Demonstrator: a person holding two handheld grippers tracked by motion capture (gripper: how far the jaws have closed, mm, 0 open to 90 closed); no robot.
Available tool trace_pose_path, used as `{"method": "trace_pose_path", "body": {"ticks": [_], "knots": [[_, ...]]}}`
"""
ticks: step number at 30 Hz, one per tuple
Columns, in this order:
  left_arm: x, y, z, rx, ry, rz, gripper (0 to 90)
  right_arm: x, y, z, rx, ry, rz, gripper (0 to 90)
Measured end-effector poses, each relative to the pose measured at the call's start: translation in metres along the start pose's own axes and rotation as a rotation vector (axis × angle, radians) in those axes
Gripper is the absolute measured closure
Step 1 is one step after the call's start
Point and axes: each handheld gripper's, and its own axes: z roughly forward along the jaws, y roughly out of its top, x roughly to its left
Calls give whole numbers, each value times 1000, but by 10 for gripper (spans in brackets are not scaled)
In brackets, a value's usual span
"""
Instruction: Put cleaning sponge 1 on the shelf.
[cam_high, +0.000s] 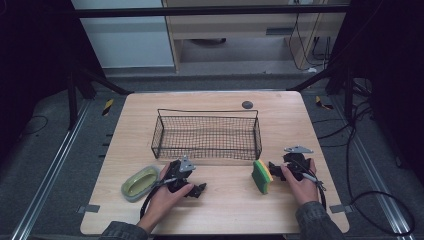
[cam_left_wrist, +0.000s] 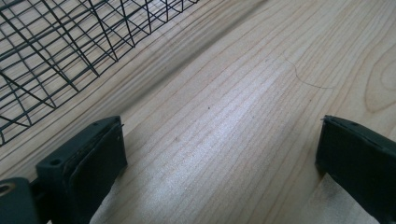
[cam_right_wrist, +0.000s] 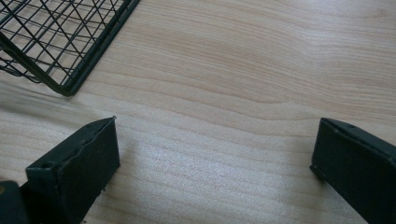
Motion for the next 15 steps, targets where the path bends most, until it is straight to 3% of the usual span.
{"method": "trace_pose_path", "body": {"ticks": [7, 12, 15], "knots": [[-1, -3, 0, -22, 2, -8, 0, 0, 0, 0, 0, 0, 1, 10], [-2, -2, -7, -5, 22, 30, 32, 0, -1, -1, -2, -1, -1, 10], [-3, -1, -14, -26, 1, 16, 37, 1, -1, -1, -3, -1, 0, 10]]}}
